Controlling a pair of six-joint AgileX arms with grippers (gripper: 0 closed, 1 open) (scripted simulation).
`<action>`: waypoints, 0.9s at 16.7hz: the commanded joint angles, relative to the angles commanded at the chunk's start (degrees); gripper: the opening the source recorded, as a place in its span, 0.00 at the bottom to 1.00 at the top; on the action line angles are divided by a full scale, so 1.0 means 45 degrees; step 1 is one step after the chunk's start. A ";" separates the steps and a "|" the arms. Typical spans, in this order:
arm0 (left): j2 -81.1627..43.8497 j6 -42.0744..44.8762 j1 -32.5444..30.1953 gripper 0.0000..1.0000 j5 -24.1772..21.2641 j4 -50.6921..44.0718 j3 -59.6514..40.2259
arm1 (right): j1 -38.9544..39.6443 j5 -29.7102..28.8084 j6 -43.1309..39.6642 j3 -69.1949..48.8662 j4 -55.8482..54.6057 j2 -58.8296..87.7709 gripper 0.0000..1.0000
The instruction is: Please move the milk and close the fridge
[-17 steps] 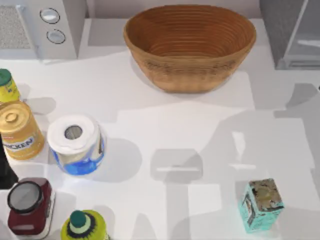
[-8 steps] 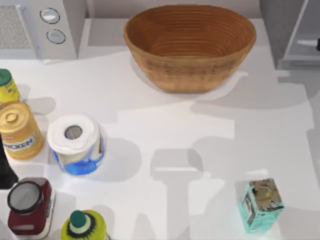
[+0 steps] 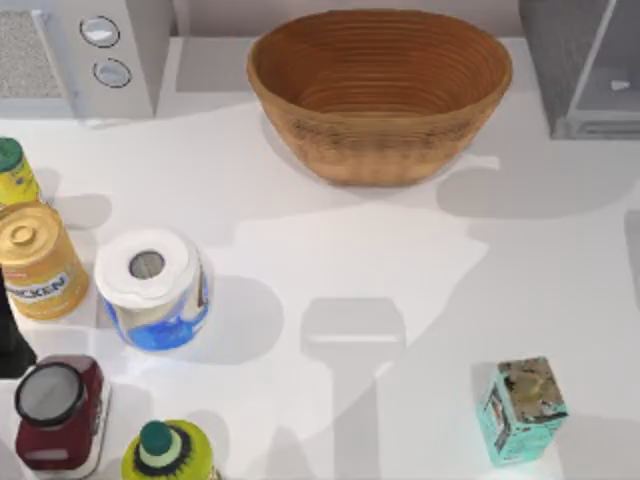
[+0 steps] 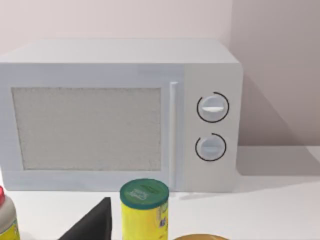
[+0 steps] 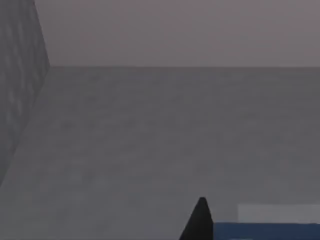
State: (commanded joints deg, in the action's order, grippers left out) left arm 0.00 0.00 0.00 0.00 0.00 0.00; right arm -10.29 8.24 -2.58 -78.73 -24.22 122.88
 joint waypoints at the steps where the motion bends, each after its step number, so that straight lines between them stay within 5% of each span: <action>1: 0.0000 0.0000 0.0000 1.00 0.0000 0.0000 0.0000 | -0.0105 0.0103 -0.0029 -0.0223 0.0208 0.0208 0.00; 11: 0.0000 0.0000 0.0000 1.00 0.0000 0.0000 0.0000 | -0.0151 0.0148 -0.0041 -0.0309 0.0289 0.0288 0.00; 15: 0.0000 0.0000 0.0000 1.00 0.0000 0.0000 0.0000 | -0.0151 0.0148 -0.0041 -0.0309 0.0289 0.0288 0.30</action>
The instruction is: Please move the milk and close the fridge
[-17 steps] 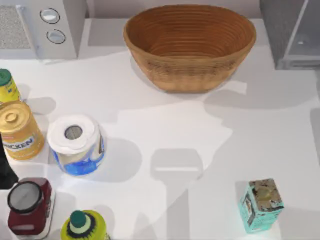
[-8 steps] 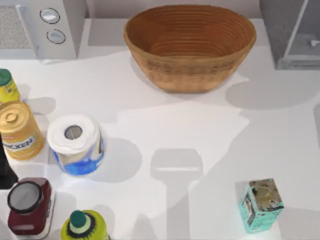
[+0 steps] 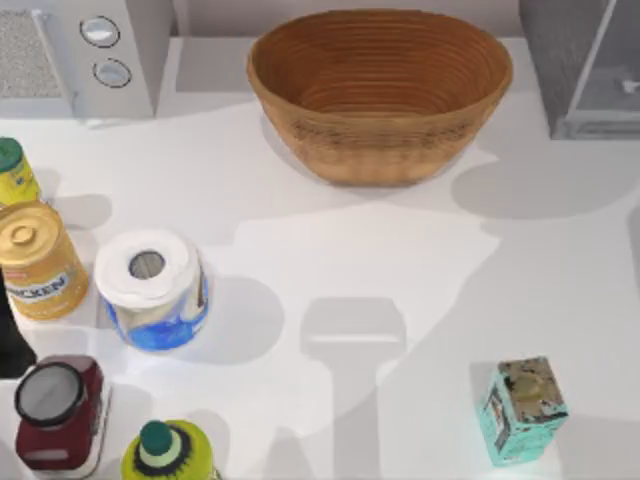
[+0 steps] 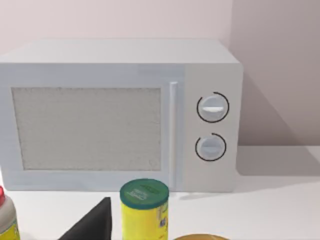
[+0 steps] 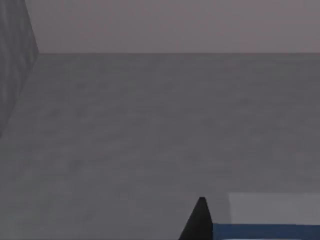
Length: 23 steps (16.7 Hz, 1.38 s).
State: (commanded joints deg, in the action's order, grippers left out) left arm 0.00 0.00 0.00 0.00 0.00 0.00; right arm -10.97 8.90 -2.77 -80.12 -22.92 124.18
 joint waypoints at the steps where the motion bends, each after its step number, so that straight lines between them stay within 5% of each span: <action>1: 0.0000 0.0000 0.0000 1.00 0.0000 0.0000 0.0000 | 0.0000 0.0000 0.0000 0.0000 0.0000 0.0000 0.38; 9: 0.0000 0.0000 0.0000 1.00 0.0000 0.0000 0.0000 | 0.0000 0.0000 0.0000 0.0000 0.0000 0.0000 0.98; 23: 0.0000 0.0000 0.0000 1.00 0.0000 0.0000 0.0000 | 0.0110 -0.0137 0.0061 0.0869 0.0212 -0.1341 1.00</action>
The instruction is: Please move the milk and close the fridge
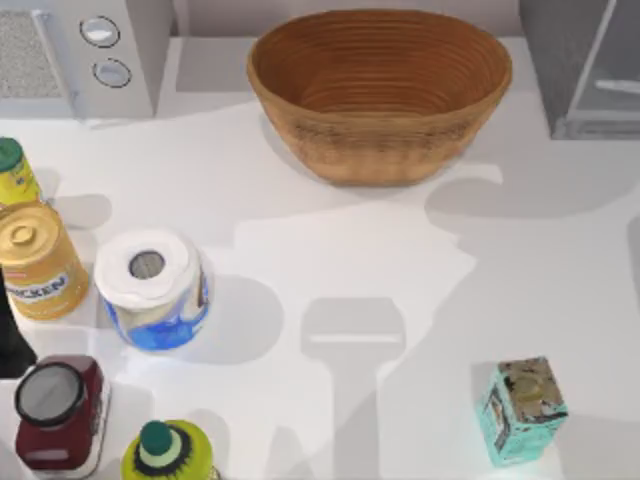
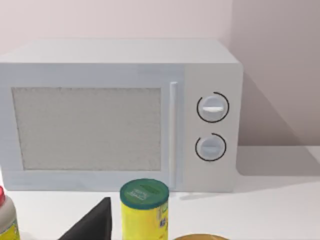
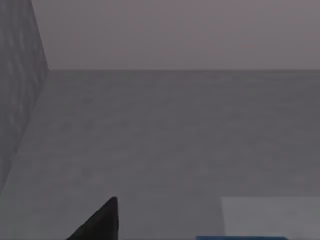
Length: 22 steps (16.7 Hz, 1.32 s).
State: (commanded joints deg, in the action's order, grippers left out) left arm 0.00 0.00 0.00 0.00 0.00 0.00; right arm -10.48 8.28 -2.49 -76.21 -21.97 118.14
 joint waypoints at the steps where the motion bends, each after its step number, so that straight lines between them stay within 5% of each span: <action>1: 0.0000 0.0000 0.0000 1.00 0.0000 0.0000 0.0000 | 0.0044 -0.0067 0.0025 0.0431 0.0110 -0.0672 1.00; 16: 0.0000 0.0000 0.0000 1.00 0.0000 0.0000 0.0000 | 0.1606 -0.1505 0.0450 1.2594 0.3526 -2.1075 1.00; 22: 0.0000 0.0000 0.0000 1.00 0.0000 0.0000 0.0000 | 0.2238 -0.1808 0.0550 1.6444 0.4719 -2.5739 1.00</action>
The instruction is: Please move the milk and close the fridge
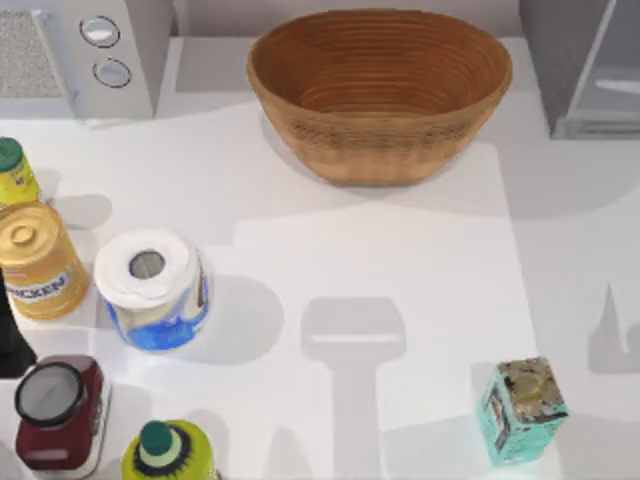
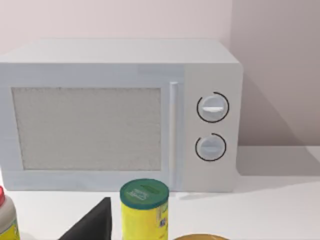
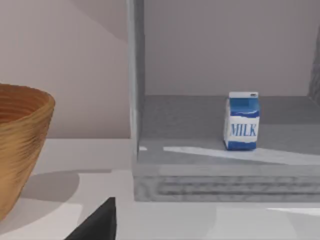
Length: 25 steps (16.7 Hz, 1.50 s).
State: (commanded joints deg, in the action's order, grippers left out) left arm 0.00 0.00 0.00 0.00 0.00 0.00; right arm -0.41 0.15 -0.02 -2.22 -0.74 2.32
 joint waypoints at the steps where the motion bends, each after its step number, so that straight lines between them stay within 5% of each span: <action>1: 0.0000 0.0000 0.0000 1.00 0.0000 0.0000 0.0000 | 0.0053 -0.0020 0.0003 0.0292 0.0097 -0.0306 1.00; 12: 0.0000 0.0000 0.0000 1.00 0.0000 0.0000 0.0000 | 0.0023 -0.0064 -0.0041 -0.0413 0.1528 -0.1532 1.00; 25: 0.0000 0.0000 0.0000 1.00 0.0000 0.0000 0.0000 | -0.0048 -0.0242 -0.0163 -0.6675 1.6076 -0.9150 1.00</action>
State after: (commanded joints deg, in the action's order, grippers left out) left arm 0.00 0.00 0.00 0.00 0.00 0.00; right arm -0.62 -0.94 -0.75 -32.26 71.61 -38.86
